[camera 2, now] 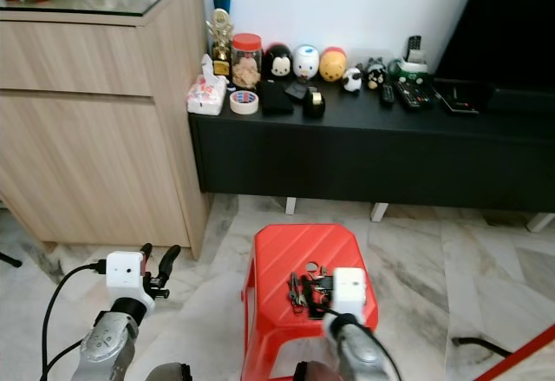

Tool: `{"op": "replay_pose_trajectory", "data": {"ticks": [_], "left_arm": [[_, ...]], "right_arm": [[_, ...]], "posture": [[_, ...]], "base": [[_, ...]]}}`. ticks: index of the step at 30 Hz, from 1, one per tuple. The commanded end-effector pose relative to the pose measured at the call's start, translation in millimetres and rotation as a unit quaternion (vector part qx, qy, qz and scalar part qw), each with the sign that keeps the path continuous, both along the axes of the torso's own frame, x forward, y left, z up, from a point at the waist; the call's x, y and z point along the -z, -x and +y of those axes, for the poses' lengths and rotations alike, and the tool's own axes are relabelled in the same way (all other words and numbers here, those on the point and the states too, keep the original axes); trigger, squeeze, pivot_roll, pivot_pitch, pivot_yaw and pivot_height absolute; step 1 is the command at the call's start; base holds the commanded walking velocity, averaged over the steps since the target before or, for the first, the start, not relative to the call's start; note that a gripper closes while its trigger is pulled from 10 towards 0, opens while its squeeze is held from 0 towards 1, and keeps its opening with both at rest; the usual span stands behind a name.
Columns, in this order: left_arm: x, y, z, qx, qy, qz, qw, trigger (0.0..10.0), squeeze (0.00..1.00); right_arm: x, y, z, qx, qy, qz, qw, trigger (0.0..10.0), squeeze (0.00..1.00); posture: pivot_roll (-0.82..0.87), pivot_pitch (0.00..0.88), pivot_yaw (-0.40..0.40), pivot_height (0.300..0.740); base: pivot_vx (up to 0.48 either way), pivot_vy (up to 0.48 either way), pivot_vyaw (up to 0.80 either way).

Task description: Hang keys on a hook

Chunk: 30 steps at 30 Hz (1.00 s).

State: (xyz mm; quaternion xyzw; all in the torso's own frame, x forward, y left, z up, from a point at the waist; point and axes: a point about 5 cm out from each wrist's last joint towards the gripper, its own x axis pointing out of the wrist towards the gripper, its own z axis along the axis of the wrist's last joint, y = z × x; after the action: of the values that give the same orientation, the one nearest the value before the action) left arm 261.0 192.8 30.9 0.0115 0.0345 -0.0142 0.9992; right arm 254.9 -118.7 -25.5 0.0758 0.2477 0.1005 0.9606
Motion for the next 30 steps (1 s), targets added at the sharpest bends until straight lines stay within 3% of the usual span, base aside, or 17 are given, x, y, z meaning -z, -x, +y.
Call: {"op": "replay_pose_trajectory", "data": {"ticks": [1,8,12,19,25,30], "left_arm": [[0.2,0.4,-2.8,0.006,-0.003,0.003,1.0,10.0,0.0],[0.3,1.3,-2.4,0.006,-0.005,0.003,1.0,10.0,0.0],[-0.3,2.0,-2.6,0.006,-0.005,0.002,1.0,10.0,0.0],[0.9,3.7,-3.3,0.008,-0.004,0.005,1.0,10.0,0.0],[1.1,5.1,-2.7,0.009,-0.004,0.005,1.0,10.0,0.0],[0.3,5.1,-2.2,0.011,-0.008,0.004,1.0,10.0,0.0]], "right_arm": [[-5.9,-10.1,1.8,0.001,0.004,0.0,1.0,10.0,0.0],[-16.8,-25.3,10.8,0.004,0.015,-0.013,1.0,10.0,0.0],[-17.2,-23.5,0.4,-0.004,0.019,-0.026,0.999,10.0,0.0],[-6.6,-14.9,-13.8,0.016,0.019,-0.005,1.0,10.0,0.0],[1.7,-7.5,-15.1,0.02,0.021,0.015,0.999,10.0,0.0],[16.5,7.7,-14.3,0.006,0.034,0.055,0.998,10.0,0.0]], "posture": [[0.03,0.009,-0.098,0.626],[0.04,0.019,-0.103,0.626],[0.04,0.025,-0.104,0.626],[0.04,0.031,-0.103,0.626],[0.04,0.032,-0.103,0.626],[0.04,0.03,-0.103,0.626]], "base": [[0.0,0.0,0.0],[0.0,0.0,0.0],[0.0,0.0,0.8],[0.0,0.0,0.11],[0.0,0.0,0.0],[0.0,0.0,0.0]]}}
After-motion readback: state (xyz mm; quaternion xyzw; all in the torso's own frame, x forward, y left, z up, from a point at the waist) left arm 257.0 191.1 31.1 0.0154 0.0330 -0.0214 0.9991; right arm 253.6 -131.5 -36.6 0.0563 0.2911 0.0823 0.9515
